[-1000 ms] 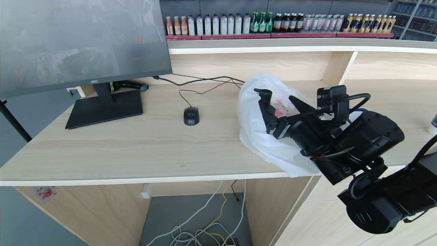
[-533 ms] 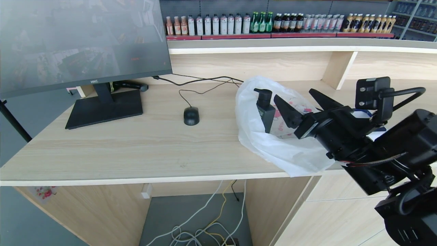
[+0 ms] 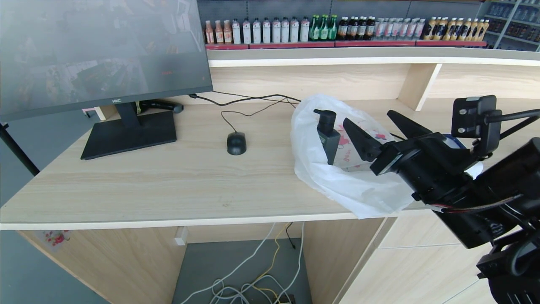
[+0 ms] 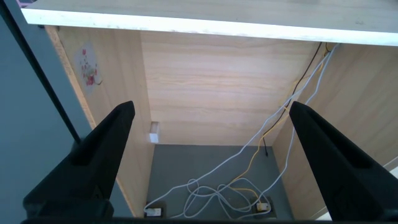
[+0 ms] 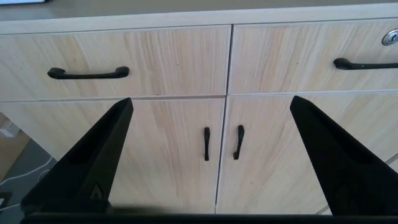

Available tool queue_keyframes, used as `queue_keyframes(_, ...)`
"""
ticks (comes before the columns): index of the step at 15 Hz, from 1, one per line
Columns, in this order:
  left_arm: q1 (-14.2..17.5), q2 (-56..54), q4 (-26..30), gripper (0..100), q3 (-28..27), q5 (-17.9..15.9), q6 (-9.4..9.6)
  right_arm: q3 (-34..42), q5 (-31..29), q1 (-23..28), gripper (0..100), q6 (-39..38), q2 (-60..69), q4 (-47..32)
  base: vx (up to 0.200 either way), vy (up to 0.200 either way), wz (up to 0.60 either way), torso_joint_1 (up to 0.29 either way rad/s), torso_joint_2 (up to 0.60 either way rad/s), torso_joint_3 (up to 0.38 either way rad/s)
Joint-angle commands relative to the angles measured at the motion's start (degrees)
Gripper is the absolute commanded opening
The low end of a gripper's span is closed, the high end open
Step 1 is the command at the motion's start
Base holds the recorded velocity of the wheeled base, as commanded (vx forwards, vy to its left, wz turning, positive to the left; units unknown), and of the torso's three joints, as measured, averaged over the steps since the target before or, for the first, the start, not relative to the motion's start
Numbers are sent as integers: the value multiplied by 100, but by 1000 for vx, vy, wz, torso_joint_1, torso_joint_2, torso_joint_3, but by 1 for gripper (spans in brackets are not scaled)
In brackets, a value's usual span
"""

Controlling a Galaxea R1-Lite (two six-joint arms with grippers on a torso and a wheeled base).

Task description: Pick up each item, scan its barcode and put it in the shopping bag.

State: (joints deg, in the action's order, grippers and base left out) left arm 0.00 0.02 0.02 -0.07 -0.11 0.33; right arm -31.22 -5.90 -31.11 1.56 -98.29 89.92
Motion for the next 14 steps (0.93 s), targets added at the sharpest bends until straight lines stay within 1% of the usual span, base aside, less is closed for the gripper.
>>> queue_keyframes(1, 0, -2, -2, 100, -1, 2, -7, -7, 1, 0, 100, 2, -58, 8, -200, 0, 0, -2, 12, 2)
queue_keyframes(6, 0, -2, 6, 100, -1, 2, 2, 2, 1, 0, 100, 2, -50, 8, 0, 0, 0, 0, 0, 0)
queue_keyframes(9, 0, -2, 6, 100, -1, 11, -77, 11, 1, 0, 100, 2, -6, 8, 0, 0, 0, 0, 0, 0)
queue_keyframes(14, 0, -2, 6, 100, -1, 11, -59, 19, 1, 0, 100, 2, 38, 8, 0, -200, 0, 1, 5, 0)
